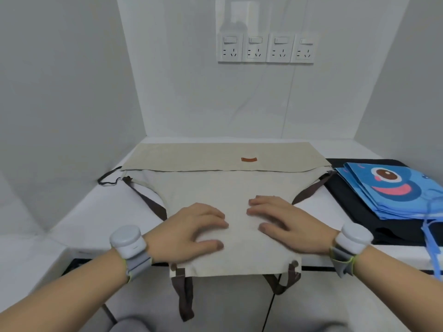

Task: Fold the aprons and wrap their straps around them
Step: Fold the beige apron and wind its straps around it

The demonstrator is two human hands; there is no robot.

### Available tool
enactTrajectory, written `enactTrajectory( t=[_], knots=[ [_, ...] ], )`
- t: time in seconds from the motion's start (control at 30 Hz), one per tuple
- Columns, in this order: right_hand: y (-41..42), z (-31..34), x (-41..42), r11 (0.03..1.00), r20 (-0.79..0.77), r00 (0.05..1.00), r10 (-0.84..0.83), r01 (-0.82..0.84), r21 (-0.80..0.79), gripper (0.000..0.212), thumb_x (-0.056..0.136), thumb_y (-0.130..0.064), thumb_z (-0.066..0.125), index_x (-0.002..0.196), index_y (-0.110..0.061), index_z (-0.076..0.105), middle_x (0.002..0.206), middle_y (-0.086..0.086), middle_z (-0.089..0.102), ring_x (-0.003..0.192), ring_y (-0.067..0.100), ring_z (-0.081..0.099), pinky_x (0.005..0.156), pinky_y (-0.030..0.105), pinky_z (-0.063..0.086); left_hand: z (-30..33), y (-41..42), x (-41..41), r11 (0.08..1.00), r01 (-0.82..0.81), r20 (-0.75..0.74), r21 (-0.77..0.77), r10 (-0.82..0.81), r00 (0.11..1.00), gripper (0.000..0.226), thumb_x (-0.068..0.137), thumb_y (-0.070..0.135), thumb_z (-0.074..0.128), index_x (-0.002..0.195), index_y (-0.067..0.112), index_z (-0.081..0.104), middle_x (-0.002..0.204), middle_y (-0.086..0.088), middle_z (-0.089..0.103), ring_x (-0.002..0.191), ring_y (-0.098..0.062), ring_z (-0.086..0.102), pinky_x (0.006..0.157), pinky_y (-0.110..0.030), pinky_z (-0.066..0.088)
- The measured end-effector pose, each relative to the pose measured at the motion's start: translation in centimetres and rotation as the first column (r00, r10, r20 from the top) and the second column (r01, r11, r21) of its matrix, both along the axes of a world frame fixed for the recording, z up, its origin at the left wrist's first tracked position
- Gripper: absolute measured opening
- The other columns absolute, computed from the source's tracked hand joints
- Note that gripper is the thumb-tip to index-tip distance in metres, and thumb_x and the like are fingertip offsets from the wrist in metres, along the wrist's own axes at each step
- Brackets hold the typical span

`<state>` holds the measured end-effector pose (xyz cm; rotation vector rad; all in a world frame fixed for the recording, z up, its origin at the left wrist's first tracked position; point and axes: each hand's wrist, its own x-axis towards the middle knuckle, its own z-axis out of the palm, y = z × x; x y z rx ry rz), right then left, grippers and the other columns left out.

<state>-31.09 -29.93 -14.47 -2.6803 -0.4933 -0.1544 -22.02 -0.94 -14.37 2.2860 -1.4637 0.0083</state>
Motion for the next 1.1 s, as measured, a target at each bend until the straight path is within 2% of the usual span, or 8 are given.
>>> enactTrajectory(
  t=[0.13,0.2,0.37,0.53,0.67,0.83,0.97,1.1],
  knots=[
    [1.1,0.3,-2.0,0.993,-0.031,0.993,0.111,-0.112,-0.035,0.039,0.092,-0.049,0.056,0.127,-0.031,0.05,0.145,-0.016,0.039,0.139,-0.001,0.027,0.114,0.024,0.027,-1.4,1.1,-1.7,0.986,0.023,0.149,0.167,-0.049,0.988,0.079,0.076,0.069,0.058,0.145,0.041,0.029,0.153,0.017,0.026,0.143,-0.001,0.017,0.117,-0.027,0.014],
    [1.4,0.2,-2.7,0.99,-0.033,0.992,0.119,-0.121,-0.075,0.041,0.088,-0.049,0.061,0.121,-0.03,0.049,0.142,-0.014,0.041,0.136,0.001,0.031,0.11,0.024,0.03,-1.7,1.6,-2.1,0.981,0.017,0.218,0.195,-0.06,0.974,0.081,0.075,0.064,0.059,0.144,0.041,0.024,0.154,0.016,0.023,0.144,-0.004,0.018,0.117,-0.03,0.016],
    [1.7,0.5,-2.7,0.993,-0.009,0.996,0.087,-0.088,-0.079,0.029,0.085,-0.043,0.064,0.105,-0.029,0.048,0.121,-0.016,0.046,0.116,0.008,0.039,0.098,0.026,0.037,-0.4,2.0,-2.0,0.993,0.009,0.266,0.119,-0.041,0.963,0.042,0.085,0.045,0.056,0.124,0.031,0.046,0.129,0.015,0.046,0.12,-0.009,0.045,0.098,-0.029,0.04],
    [2.5,1.5,-1.5,0.997,0.024,0.999,0.027,-0.025,-0.074,0.016,0.093,-0.038,0.05,0.091,-0.022,0.053,0.096,-0.008,0.055,0.096,0.012,0.046,0.085,0.032,0.042,0.4,2.0,-1.0,0.994,-0.049,0.141,0.094,0.035,0.989,0.029,0.089,0.053,0.051,0.107,0.031,0.056,0.104,0.02,0.053,0.1,-0.002,0.048,0.087,-0.029,0.045],
    [3.1,2.3,0.6,0.981,0.059,0.981,-0.187,0.189,-0.033,0.011,0.095,-0.034,0.05,0.091,-0.024,0.049,0.081,-0.004,0.062,0.08,0.017,0.055,0.074,0.036,0.045,1.3,0.9,-0.1,0.979,-0.202,-0.006,-0.02,0.202,0.979,0.02,0.093,0.037,0.056,0.112,0.031,0.054,0.092,0.012,0.064,0.086,-0.008,0.059,0.083,-0.033,0.049],
    [1.3,2.2,1.6,0.959,-0.014,0.959,-0.283,0.284,0.022,0.019,0.09,-0.016,0.051,0.094,-0.031,0.039,0.085,-0.006,0.059,0.077,0.019,0.055,0.075,0.039,0.049,1.2,1.0,2.6,0.943,-0.331,0.154,-0.001,0.328,0.932,0.029,0.089,0.019,0.053,0.108,0.035,0.04,0.1,0.014,0.05,0.081,-0.013,0.056,0.074,-0.038,0.051],
    [-0.6,1.5,0.7,0.981,-0.042,0.984,-0.171,0.174,0.087,0.024,0.093,-0.01,0.051,0.087,-0.033,0.058,0.091,-0.007,0.057,0.085,0.007,0.053,0.079,0.027,0.043,0.0,2.5,4.0,0.972,-0.233,0.154,0.016,0.228,0.961,0.026,0.089,0.006,0.049,0.093,0.029,0.06,0.1,0.015,0.053,0.092,-0.009,0.049,0.081,-0.035,0.047],
    [-2.4,1.8,-0.4,0.986,-0.139,0.985,-0.098,0.115,0.117,0.05,0.076,0.002,0.05,0.105,-0.034,0.068,0.113,-0.016,0.061,0.111,0.003,0.05,0.098,0.018,0.037,0.3,3.9,4.1,0.98,-0.197,0.054,0.029,0.195,0.979,0.035,0.083,0.009,0.046,0.098,0.032,0.068,0.106,0.021,0.059,0.099,0.001,0.05,0.09,-0.023,0.043]
  ],
)
